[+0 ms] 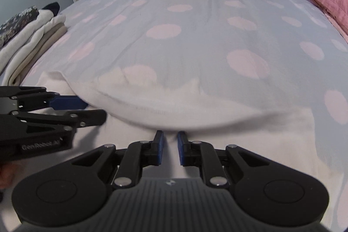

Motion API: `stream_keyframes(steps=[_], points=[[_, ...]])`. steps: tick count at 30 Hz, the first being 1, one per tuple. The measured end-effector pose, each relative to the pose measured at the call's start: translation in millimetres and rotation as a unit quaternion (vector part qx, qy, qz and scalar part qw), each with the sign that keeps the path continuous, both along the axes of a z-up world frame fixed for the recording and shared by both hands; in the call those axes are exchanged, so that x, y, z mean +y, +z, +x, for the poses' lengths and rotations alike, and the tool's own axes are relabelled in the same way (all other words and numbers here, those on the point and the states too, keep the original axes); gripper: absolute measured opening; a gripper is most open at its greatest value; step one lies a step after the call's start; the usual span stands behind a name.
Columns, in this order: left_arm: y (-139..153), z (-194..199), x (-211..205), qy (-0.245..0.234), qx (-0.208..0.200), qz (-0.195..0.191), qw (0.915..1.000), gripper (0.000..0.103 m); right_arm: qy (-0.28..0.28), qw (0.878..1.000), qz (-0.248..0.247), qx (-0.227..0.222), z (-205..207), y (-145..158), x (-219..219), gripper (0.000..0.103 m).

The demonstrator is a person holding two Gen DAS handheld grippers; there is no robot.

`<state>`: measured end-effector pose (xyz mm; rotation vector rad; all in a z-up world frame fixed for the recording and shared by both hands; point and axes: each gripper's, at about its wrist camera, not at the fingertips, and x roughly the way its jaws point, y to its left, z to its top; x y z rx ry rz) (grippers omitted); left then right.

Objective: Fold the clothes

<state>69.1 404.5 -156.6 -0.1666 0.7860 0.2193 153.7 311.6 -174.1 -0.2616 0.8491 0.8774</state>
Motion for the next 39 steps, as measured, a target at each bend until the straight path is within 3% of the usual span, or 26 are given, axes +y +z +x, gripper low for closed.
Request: stream_keyframes(steps=[6, 15, 28, 39], points=[[14, 9, 13, 0.012, -0.020, -0.009, 0.9997, 0.036, -0.009, 1.000, 0.018, -0.004, 13, 13, 4, 0.017], [48, -26, 29, 0.037, -0.015, 0.027, 0.9988, 0.036, -0.033, 0.999, 0.004, -0.017, 7, 38, -26, 0.017], [84, -149, -9, -0.036, 0.047, 0.083, 0.9947, 0.037, 0.006, 0.998, -0.054, -0.024, -69, 68, -128, 0.028], [70, -231, -46, -0.045, 0.104, 0.126, 0.9856, 0.038, -0.023, 0.996, -0.088, -0.001, -114, 66, -218, 0.038]])
